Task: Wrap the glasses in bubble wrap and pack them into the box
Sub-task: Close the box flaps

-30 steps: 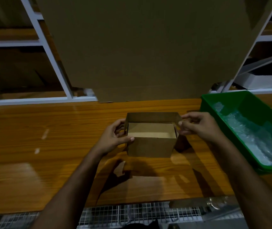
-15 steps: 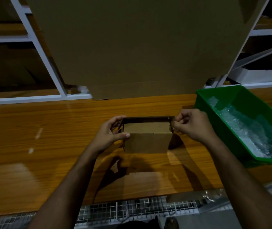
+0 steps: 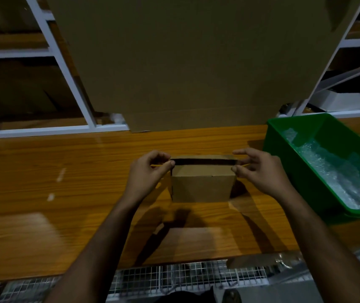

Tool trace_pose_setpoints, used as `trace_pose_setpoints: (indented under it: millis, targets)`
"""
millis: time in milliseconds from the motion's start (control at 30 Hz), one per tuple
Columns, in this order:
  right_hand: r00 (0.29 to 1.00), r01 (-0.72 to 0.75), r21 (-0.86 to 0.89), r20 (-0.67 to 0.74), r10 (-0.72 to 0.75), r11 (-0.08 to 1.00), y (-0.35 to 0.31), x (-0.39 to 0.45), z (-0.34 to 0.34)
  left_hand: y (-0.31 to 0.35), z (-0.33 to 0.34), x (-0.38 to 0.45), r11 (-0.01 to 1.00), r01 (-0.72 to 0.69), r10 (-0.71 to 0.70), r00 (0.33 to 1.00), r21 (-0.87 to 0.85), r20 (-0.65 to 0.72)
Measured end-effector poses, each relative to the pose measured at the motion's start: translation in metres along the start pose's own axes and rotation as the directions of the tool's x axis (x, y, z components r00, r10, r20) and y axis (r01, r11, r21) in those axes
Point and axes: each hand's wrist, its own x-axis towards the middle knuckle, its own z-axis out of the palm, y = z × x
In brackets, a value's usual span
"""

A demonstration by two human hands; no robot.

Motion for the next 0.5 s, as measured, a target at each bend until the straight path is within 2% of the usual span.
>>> trace_pose_setpoints:
  millis: [100,267,500]
  targets:
    - [1.0,0.019,-0.021,0.0,-0.019,1.0,-0.004,0.004,-0.001,0.013,-0.007,0.008,1.0,0.002,-0.002,1.0,0.008,0.007]
    - [0.999,-0.032,-0.06,-0.022,0.031,0.998,-0.01,0.013,0.002,0.026,-0.011,0.024,0.986,0.162,-0.161,0.987,-0.052,0.023]
    - [0.998,-0.035,-0.054,0.052,0.038,0.998,-0.012,0.021,-0.002,0.039,-0.009,0.035,0.922,0.36,-0.347,0.932,-0.142,0.105]
